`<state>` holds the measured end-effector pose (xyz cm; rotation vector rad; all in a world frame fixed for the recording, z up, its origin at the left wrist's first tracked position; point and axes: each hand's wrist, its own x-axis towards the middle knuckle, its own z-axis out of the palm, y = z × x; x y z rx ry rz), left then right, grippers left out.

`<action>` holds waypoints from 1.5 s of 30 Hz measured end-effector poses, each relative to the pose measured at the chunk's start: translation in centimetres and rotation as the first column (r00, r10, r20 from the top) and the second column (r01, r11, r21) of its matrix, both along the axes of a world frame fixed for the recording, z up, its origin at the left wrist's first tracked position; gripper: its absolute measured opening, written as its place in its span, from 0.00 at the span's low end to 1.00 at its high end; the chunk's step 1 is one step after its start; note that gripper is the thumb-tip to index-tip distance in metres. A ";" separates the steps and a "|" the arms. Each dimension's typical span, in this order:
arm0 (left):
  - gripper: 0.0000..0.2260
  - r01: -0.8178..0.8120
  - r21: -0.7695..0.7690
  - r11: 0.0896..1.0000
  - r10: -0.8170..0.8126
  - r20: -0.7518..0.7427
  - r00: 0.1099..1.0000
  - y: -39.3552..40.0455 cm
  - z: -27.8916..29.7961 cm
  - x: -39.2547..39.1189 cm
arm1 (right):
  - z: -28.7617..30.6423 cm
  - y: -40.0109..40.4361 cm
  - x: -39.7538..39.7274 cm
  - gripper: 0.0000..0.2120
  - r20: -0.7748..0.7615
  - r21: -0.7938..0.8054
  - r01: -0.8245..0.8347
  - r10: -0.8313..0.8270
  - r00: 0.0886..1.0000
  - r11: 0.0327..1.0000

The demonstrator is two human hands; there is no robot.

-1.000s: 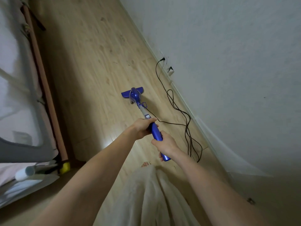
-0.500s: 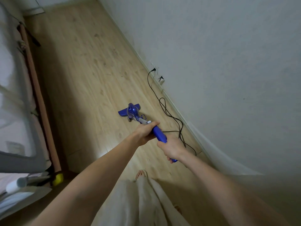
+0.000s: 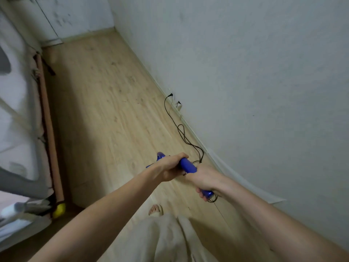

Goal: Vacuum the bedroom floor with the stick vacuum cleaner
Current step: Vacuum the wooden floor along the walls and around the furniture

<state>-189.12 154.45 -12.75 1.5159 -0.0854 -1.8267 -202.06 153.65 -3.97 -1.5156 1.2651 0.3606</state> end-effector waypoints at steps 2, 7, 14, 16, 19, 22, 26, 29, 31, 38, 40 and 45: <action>0.10 0.061 -0.007 0.998 -0.060 0.024 0.998 0.7 0.4 -1.1 | 0.8 0.8 -1.2 0.07 0.010 0.016 -0.008 0.008 1.000 1.000; 0.07 -0.041 0.015 0.999 0.042 -0.086 0.995 1.8 -0.5 -2.6 | 0.0 1.9 -3.2 0.06 0.031 0.020 0.014 -0.015 0.999 1.000; 0.07 -0.079 0.018 0.997 0.080 -0.041 0.996 -0.1 -1.2 -2.3 | -2.7 0.2 -2.8 0.06 0.010 0.026 0.085 -0.085 0.996 0.996; 0.04 -0.088 0.020 0.996 0.089 -0.012 0.996 -0.8 -1.6 -1.1 | -3.8 -0.5 -1.6 0.07 0.004 0.019 0.094 -0.094 0.996 0.995; 0.04 -0.103 0.006 0.995 0.103 0.021 0.994 -2.1 -2.5 1.3 | -5.4 -1.6 0.7 0.07 0.015 0.019 0.093 -0.094 0.995 0.995; 0.05 -0.099 0.006 0.995 0.098 0.063 0.993 -3.3 -3.5 3.7 | -6.9 -2.6 3.2 0.08 0.016 0.020 0.115 -0.115 0.993 0.993; 0.04 -0.129 0.016 0.992 0.126 0.125 0.984 -4.6 -5.3 6.9 | -9.3 -3.8 6.7 0.09 -0.021 -0.015 0.121 -0.122 0.992 0.993; 0.05 -0.181 0.031 0.983 0.174 0.161 0.972 -5.0 -6.5 8.8 | -11.0 -3.8 8.9 0.11 -0.040 -0.048 0.122 -0.124 0.991 0.991; 0.09 -0.192 0.042 0.980 0.183 0.168 0.969 -5.4 -7.2 9.9 | -11.8 -3.7 10.1 0.10 -0.037 -0.060 0.123 -0.125 0.991 0.991; 0.08 -0.242 0.002 0.970 0.236 0.215 0.948 -6.6 -8.0 10.6 | -11.8 -5.3 11.0 0.12 -0.055 -0.139 0.081 -0.089 0.994 0.987; 0.07 -0.290 -0.025 0.957 0.287 0.230 0.930 -6.8 -7.9 9.7 | -11.3 -5.8 10.4 0.12 -0.065 -0.185 0.055 -0.069 0.996 0.981; 0.13 -0.338 -0.021 0.941 0.336 0.188 0.923 -6.4 -6.7 6.0 | -9.1 -5.9 6.5 0.10 -0.092 -0.181 0.018 -0.035 0.995 0.983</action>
